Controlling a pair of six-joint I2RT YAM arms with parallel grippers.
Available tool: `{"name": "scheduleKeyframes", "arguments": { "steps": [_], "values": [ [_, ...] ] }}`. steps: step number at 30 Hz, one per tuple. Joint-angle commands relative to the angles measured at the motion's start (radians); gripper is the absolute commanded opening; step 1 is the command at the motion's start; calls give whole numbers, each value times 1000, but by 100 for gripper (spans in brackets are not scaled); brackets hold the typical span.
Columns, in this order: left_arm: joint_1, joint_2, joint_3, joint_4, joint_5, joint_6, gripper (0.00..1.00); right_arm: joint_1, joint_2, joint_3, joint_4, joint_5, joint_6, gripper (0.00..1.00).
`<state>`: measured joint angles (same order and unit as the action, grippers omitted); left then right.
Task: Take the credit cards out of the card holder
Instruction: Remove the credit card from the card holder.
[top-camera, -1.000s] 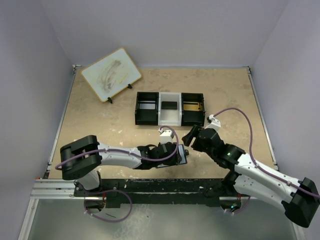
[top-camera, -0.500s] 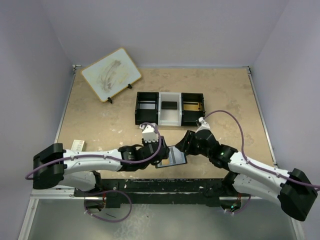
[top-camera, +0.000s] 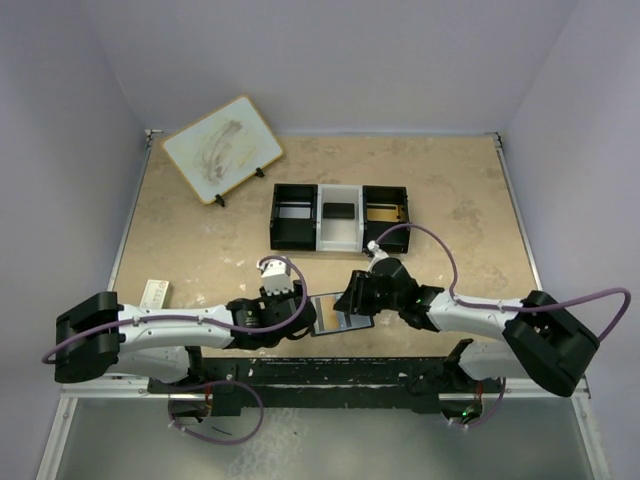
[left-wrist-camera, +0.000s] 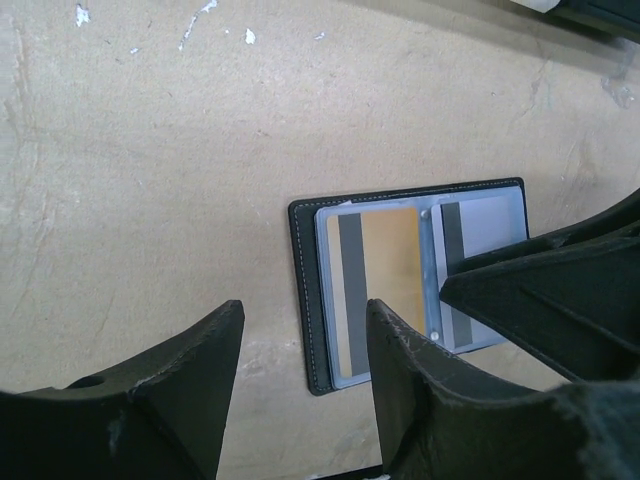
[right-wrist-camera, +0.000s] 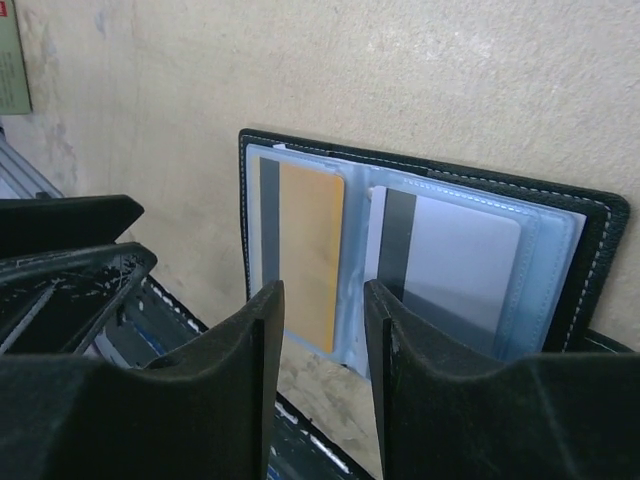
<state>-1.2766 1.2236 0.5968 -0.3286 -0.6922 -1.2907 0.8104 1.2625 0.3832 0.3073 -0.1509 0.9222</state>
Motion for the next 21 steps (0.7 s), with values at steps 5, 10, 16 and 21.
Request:
{"name": "scheduleKeyframes", "arguments": {
  "steps": [5, 10, 16, 21],
  "values": [
    [0, -65, 10, -58, -153, -152, 49, -4, 66, 1, 129, -95, -6, 39],
    [0, -132, -30, -7, -154, -134, 50, -4, 134, 12, 139, -97, -11, 28],
    [1, -178, -49, -46, -174, -167, 49, -4, 133, 18, 79, 4, 0, 24],
    [0, -194, -68, 15, -156, -104, 49, -4, 141, -12, 150, -46, 15, 22]
  ]
}}
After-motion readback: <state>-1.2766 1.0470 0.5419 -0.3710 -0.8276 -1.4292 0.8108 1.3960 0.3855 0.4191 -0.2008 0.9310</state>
